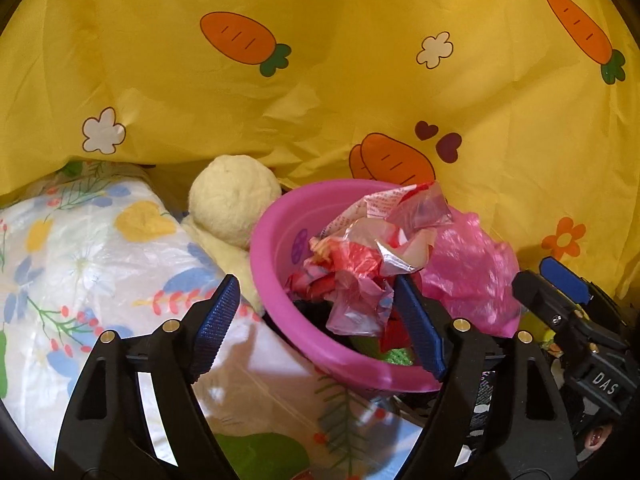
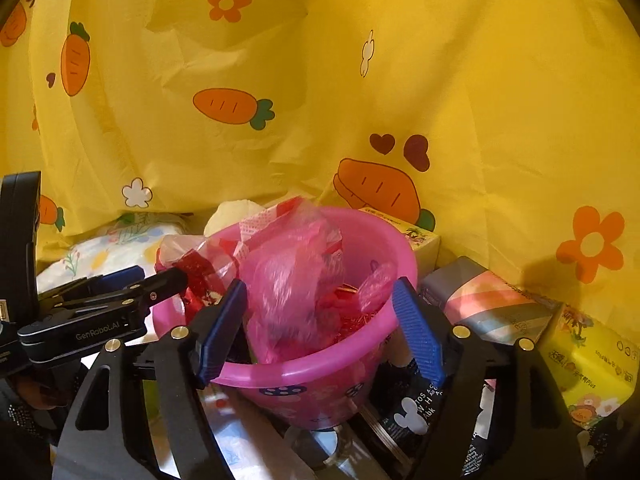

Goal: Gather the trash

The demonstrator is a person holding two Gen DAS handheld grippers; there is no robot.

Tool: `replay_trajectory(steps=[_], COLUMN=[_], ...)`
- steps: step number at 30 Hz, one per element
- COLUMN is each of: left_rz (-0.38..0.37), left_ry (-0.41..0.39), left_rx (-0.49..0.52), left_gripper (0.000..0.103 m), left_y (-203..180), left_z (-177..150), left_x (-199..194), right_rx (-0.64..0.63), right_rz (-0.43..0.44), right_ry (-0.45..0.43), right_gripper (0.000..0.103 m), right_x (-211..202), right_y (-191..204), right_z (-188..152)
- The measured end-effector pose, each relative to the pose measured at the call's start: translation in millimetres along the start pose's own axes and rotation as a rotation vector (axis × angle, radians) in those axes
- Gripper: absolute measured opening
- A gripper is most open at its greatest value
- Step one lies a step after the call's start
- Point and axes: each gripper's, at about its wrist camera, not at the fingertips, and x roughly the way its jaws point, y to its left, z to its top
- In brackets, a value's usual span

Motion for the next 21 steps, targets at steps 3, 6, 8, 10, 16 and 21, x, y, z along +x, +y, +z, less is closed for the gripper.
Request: replay_trajectory(steps=[3,6,8,10,16,21], left_rz=[0.019,0.022,0.028,0.062,0.180,0.338], left_ry=[-0.020,0.000,-0.016,-0.047,-0.129,-0.176], left_rx=[-0.009,-0.007,0.001,0.017,0.025,-0.007], left_gripper=[0.087,0.088,0.088,0.091,0.097,0.097], left_y=[4.6,3.1,2.2,1.4,10.8,25.1], left_z=[-1.7,-3.2,-4.7,-7.3,-25.0,-44.3], left_x=[-9.1,-11.2,-18.6,-30.8,-79.5,-123.0], right_rx=[0.004,0.002,-0.001,-0.014,-0.059,-0.086], right_rz=[0.001,-0.005,-0.001,-0.017,-0.034,-0.011], right_ry=[-0.021,-0.016,-0.025,-0.037,-0.069,-0.107], right_gripper=[0.080,0.080,0.080,0.082,0.090,0.097], right_x=[-6.7,-9.6,-15.6,-21.5,-40.9,-64.7], right_y=[1.5,6.0,8.6,13.4,37.1,62.0], right_z=[0.0,0.0,-0.7,-2.6,-10.2,-19.7])
